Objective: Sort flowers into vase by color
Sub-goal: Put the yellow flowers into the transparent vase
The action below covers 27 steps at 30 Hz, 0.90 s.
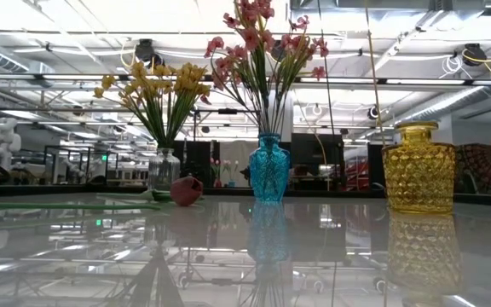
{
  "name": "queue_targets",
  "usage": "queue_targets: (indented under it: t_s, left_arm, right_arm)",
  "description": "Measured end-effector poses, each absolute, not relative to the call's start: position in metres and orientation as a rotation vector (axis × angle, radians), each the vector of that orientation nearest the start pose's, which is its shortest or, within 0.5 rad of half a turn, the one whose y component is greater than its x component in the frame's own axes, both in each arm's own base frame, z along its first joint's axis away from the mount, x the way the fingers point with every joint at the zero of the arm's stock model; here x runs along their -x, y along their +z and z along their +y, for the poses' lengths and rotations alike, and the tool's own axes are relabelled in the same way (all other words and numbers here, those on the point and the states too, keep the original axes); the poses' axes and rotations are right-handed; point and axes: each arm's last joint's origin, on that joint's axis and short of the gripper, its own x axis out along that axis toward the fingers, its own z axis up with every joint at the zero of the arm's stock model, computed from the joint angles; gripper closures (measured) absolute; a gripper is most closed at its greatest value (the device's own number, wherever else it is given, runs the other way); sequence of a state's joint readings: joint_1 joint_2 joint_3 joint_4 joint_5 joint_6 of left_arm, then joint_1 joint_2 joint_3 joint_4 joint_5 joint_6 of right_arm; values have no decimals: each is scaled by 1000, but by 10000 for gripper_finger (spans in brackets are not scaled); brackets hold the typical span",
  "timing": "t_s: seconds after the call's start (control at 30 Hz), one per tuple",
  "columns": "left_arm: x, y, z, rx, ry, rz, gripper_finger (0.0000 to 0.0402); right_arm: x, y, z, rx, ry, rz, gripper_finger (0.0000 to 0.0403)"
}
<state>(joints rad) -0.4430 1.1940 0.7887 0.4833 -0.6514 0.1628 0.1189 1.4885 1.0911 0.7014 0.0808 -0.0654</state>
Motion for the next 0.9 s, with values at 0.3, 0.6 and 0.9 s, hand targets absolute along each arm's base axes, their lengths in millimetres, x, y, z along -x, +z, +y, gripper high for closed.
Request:
queue_targets:
  t_s: [0.3,0.6,0.9]
  left_arm:
    - [-234,323,-91,-175,216,-51,107]
    - [-222,329,-99,-180,48,-59,107]
    - [-210,336,-98,-137,45,-73,146]
  right_arm:
    - [-380,353,36,57,118,-244,392]
    - [-416,353,49,67,148,-126,392]
    - [-419,352,52,71,150,-127,386]
